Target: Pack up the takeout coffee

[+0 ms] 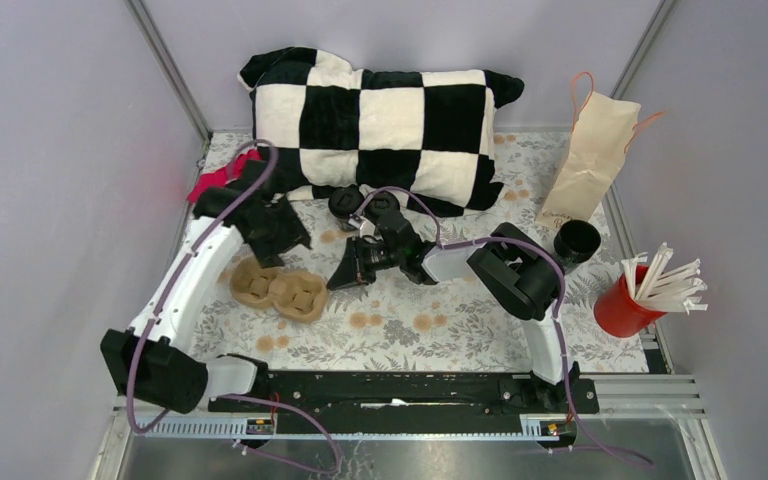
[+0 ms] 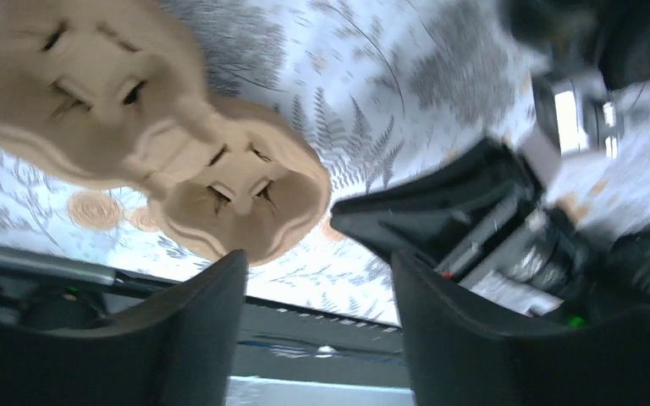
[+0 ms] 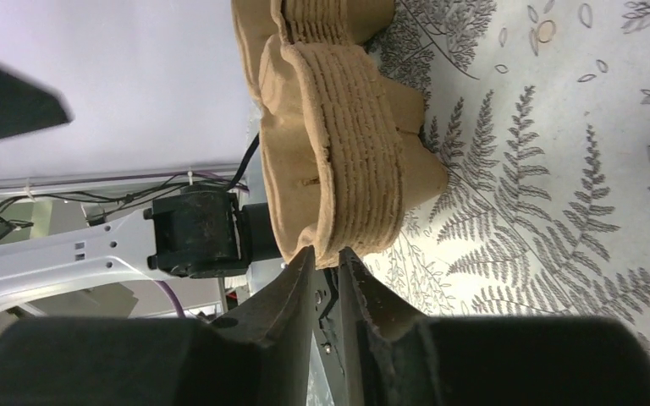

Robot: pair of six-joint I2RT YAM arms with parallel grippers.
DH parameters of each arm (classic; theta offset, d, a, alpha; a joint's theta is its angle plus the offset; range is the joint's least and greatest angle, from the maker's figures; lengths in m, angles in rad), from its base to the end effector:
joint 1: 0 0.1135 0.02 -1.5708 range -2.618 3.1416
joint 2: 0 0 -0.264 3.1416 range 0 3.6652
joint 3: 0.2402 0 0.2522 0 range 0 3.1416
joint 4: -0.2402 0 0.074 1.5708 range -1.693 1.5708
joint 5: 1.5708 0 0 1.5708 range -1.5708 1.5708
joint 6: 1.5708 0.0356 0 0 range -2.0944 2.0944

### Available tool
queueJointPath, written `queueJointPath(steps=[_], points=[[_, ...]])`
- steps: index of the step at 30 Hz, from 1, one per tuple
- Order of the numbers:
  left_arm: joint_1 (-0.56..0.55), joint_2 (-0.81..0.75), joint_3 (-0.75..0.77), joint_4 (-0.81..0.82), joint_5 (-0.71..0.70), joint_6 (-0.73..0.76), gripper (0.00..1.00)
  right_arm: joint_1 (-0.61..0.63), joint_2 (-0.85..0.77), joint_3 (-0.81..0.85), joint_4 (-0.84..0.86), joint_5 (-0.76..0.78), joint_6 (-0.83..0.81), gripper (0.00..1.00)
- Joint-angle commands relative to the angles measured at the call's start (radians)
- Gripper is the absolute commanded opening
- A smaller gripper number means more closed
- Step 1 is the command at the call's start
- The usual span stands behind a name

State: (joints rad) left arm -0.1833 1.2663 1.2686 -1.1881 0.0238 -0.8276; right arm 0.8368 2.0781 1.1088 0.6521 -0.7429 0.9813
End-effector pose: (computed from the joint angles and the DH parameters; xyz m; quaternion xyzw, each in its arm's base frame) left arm 0.2229 -0.0422 0.3243 -0.3086 0.9317 -0.1028 0.1617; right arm 0.2712 0.3366 0.1450 -0.1579 0.7681 0.6118 0.1039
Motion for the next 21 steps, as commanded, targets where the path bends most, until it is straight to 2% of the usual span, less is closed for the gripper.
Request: queueJointPath(steps=[1, 6, 9, 13, 21], points=[[-0.206, 0.084, 0.074, -0.055, -0.098, 0.097, 0.62, -0.022, -0.058, -0.01, -0.055, 0.023, -0.042, 0.26], [-0.354, 0.156, 0.003, -0.032, -0.036, 0.167, 0.6, -0.047, -0.145, -0.072, -0.17, 0.048, -0.132, 0.31], [-0.364, 0.177, -0.048, 0.014, 0.024, 0.199, 0.6, -0.063, -0.177, -0.124, -0.184, 0.059, -0.138, 0.31], [-0.369, 0.202, -0.083, 0.033, 0.002, 0.228, 0.48, -0.071, -0.197, -0.144, -0.197, 0.057, -0.148, 0.31], [-0.366, 0.235, -0.135, 0.07, -0.015, 0.263, 0.48, -0.071, -0.2, -0.127, -0.213, 0.047, -0.161, 0.29]])
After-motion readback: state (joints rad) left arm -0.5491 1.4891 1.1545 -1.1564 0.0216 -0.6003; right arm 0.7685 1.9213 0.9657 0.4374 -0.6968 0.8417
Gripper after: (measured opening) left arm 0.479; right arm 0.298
